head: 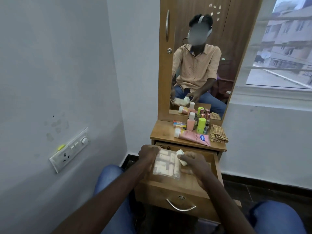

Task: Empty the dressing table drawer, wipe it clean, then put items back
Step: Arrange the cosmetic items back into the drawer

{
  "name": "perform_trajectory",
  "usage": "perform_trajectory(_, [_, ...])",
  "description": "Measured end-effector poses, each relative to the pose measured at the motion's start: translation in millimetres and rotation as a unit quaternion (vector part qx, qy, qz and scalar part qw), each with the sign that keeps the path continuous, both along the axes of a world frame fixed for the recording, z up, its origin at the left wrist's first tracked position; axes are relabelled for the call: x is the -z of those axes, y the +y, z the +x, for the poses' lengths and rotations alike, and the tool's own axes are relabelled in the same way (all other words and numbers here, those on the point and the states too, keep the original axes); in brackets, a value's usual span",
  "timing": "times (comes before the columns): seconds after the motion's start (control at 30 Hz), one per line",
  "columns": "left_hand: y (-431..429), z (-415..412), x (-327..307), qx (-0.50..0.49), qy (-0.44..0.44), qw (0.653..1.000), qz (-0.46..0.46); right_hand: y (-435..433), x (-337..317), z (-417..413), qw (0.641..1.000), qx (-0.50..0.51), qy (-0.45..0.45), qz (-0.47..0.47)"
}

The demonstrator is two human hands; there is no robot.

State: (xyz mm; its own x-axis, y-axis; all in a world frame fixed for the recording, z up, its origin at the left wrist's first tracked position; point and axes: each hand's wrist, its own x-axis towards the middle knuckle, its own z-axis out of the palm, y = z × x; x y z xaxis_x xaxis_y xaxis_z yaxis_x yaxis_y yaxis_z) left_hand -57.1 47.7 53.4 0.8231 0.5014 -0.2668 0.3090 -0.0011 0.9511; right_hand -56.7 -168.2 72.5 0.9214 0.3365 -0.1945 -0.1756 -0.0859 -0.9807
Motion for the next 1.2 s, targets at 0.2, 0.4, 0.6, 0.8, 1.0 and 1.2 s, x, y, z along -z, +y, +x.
perform_trajectory(0.2, [-22, 0, 17, -0.023, 0.03, 0.992, 0.12, -5, 29, -1, 0.998, 0.026, 0.055, 0.01])
perform_trajectory(0.4, [-29, 3, 25, -0.002, 0.072, 0.971, 0.227, -1, 51, 17, 0.995, 0.054, 0.076, -0.024])
perform_trajectory(0.6, [-36, -3, 25, 0.086, 0.123, 0.921, 0.359, 8, 64, 27, 0.988, 0.072, 0.094, -0.099])
perform_trajectory(0.8, [-39, -1, 29, 0.146, 0.15, 0.9, 0.383, 19, 66, 38, 0.982, 0.076, 0.139, -0.098])
perform_trajectory(1.0, [-38, 0, 32, 0.196, 0.169, 0.883, 0.391, 28, 64, 38, 0.978, 0.061, 0.157, -0.126])
perform_trajectory(1.2, [-37, 1, 31, 0.246, 0.199, 0.862, 0.396, 29, 65, 41, 0.977, 0.049, 0.15, -0.14])
